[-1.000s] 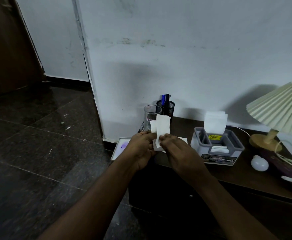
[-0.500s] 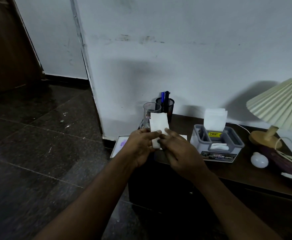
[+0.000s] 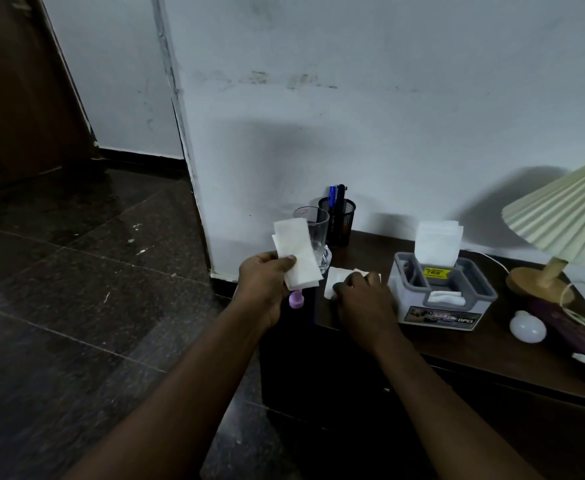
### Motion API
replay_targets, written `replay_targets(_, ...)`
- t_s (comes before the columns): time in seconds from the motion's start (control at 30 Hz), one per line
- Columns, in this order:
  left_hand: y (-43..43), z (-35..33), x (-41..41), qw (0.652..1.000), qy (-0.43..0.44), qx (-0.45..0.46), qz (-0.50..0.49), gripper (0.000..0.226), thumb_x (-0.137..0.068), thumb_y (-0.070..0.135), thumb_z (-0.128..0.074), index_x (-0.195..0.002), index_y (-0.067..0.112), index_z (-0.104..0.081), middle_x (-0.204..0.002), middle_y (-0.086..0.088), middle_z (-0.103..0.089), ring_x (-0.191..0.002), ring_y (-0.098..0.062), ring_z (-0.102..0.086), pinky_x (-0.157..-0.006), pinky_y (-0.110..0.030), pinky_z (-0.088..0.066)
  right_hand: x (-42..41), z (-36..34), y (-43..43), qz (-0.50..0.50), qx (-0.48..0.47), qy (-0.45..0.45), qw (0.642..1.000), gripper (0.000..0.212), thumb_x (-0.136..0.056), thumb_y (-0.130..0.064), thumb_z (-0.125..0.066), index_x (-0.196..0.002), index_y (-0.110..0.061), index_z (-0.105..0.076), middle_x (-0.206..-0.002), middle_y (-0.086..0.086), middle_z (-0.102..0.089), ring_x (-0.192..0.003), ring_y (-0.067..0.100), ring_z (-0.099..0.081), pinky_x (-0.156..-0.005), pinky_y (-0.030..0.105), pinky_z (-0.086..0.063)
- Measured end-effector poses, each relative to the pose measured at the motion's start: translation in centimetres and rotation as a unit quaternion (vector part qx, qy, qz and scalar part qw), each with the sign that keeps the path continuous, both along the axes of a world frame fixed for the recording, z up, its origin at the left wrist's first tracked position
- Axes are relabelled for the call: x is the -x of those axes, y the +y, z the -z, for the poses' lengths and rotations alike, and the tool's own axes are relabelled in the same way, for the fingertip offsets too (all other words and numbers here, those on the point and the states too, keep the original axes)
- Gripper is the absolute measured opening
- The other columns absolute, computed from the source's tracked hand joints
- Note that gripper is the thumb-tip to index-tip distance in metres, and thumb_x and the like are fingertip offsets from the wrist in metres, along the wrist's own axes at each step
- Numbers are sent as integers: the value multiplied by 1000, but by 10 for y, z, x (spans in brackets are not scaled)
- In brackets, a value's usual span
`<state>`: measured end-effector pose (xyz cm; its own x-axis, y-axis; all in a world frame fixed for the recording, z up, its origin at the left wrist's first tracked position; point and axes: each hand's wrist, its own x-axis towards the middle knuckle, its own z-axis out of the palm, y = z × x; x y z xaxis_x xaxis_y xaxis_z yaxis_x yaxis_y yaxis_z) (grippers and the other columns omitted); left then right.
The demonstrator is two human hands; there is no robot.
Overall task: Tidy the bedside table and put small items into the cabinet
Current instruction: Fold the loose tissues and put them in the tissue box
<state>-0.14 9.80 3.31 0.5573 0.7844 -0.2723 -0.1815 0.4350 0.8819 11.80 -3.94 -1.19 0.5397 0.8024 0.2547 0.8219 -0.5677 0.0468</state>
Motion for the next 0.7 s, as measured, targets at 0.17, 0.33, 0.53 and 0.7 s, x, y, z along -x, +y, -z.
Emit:
replay_targets(0.17, -2, 3, 1, 1000, 0, -7, 25, 16, -94, -2, -66, -109, -5, -63, -85, -17, -77, -66, -29, -77, -68, -45, -54, 1, -4, 5, 12, -170, 69, 983, 15, -99, -14, -52, -106, -12, -66, -106, 12, -68, -101, 34, -59, -84, 43, -43)
replay_targets(0.33, -7, 4, -2, 999, 20, -2, 48, 13, -94, -2, -66, -107, -3, -62, -85, -19, -78, -74, -39, -75, -46, -31, -45, 4, -34, -2, 49, -533, 256, 805, 10, -101, -14, -61, -101, -19, -70, -90, -7, -69, -88, 14, -66, -74, 13, -46)
replay_targets(0.53, -27, -1, -15, 996, 19, 8, 82, 23, -94, -4, -64, -117, -3, -66, -111, -20, -74, -92, -34, -74, -59, -37, -62, 15, -19, -23, -180, -356, -30, 917, 25, -99, -7, -56, -117, -5, -73, -115, 9, -72, -106, 25, -61, -96, 30, -44)
replay_targets(0.7, -35, -4, -15, 996, 0, 3, 92, 20, -97, -9, -54, -104, 1, -69, -96, -16, -76, -72, -25, -74, -56, -32, -62, 17, -15, -20, -199, -279, -80, 936, 37, -94, -22, -53, -116, -4, -75, -112, 11, -73, -97, 34, -65, -84, 43, -56)
